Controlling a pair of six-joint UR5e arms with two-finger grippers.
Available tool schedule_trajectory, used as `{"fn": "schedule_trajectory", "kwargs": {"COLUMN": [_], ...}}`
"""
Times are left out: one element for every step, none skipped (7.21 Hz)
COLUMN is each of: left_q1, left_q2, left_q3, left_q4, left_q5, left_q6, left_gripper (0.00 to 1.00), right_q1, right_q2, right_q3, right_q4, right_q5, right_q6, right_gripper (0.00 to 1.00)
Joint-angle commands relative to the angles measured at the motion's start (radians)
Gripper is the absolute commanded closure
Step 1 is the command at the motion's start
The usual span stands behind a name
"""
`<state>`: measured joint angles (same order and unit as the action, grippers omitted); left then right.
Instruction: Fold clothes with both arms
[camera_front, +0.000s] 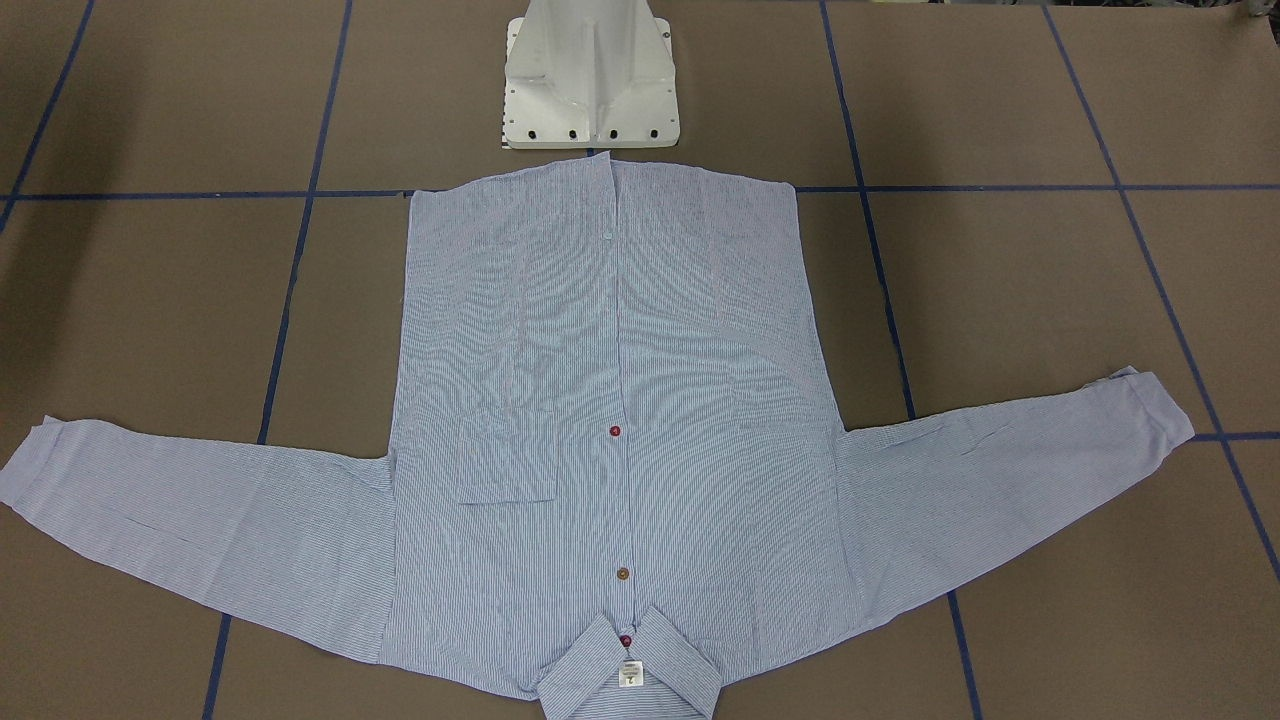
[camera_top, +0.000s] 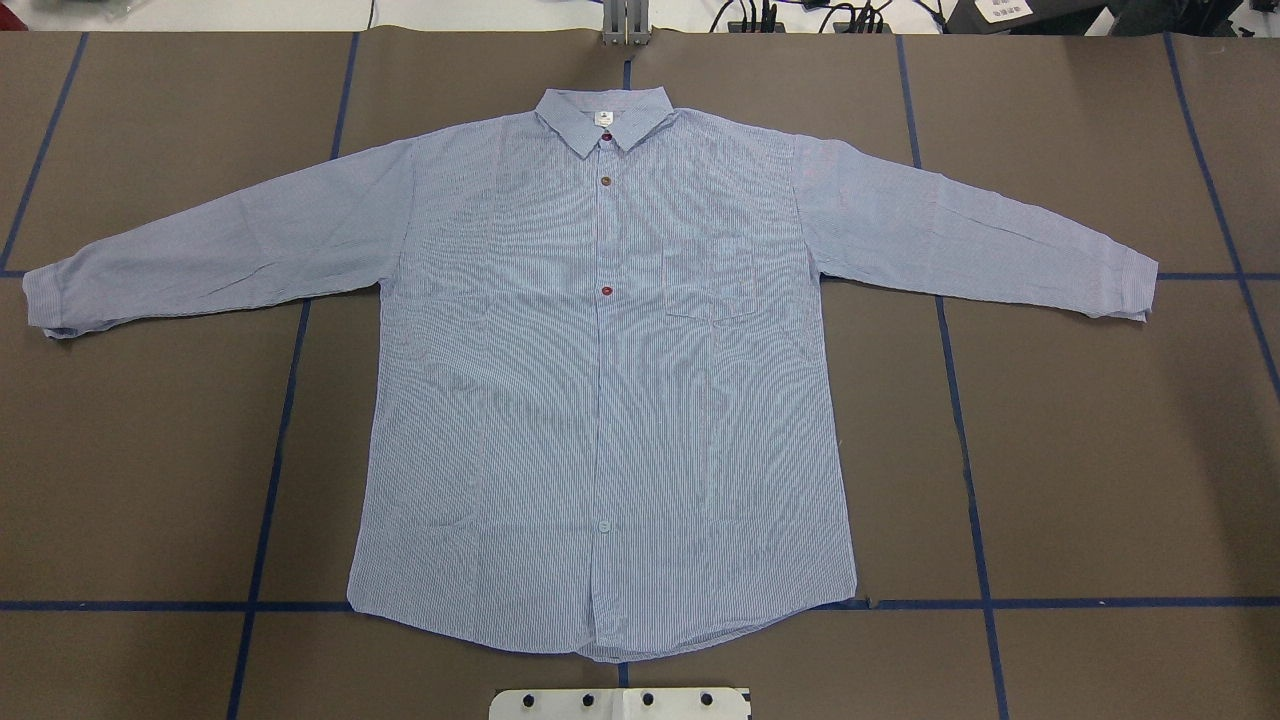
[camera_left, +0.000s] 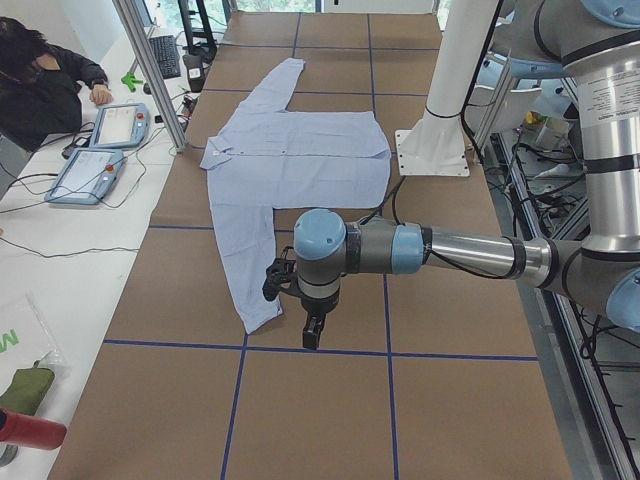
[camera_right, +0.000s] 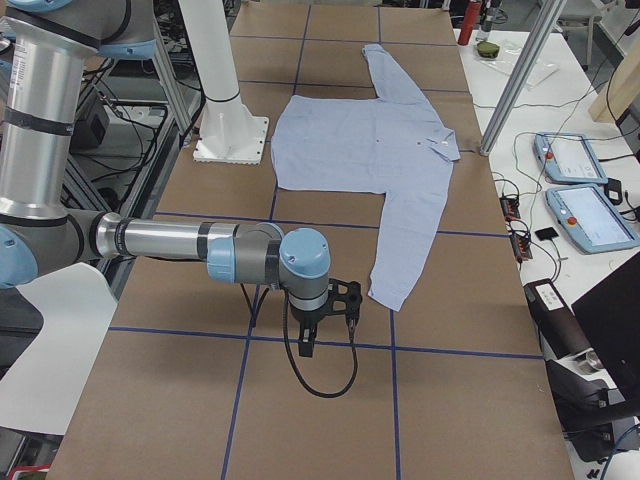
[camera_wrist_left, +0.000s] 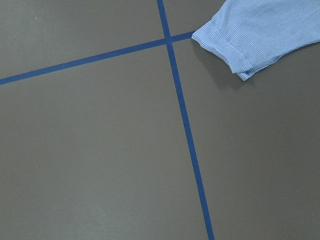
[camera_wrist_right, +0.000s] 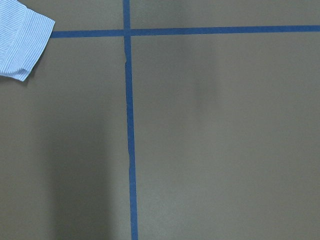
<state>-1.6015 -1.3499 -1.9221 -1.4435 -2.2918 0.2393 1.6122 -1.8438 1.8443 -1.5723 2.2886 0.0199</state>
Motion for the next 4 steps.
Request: {"fn": "schedule_trajectory", "kwargs": {"left_q1": [0.0, 0.0, 0.0, 0.0], "left_q2": [0.0, 0.002, -0.012, -0.014], "left_q3": [-0.023, -0.049, -0.061, -0.093], "left_q4": [-0.003, -0.003, -0.014, -0.058], "left_q5": [-0.002, 0.005, 0.006, 0.006], "left_q6": [0.006, 0.008, 0.006, 0.003], "left_gripper": [0.0, 0.0, 0.0, 0.0], "right_q1": [0.0, 0.0, 0.0, 0.0], "right_q2": [0.003, 0.011, 0.018, 0.018], "right_q3": [0.001, 0.003, 0.016, 0.018], "right_q4": [0.0, 0.003, 0.03, 0.088], "right_q5": [0.002, 0.003, 0.003, 0.008], "right_q6": [0.0, 0.0, 0.0, 0.0], "right_gripper": [0.0, 0.0, 0.0, 0.0]}}
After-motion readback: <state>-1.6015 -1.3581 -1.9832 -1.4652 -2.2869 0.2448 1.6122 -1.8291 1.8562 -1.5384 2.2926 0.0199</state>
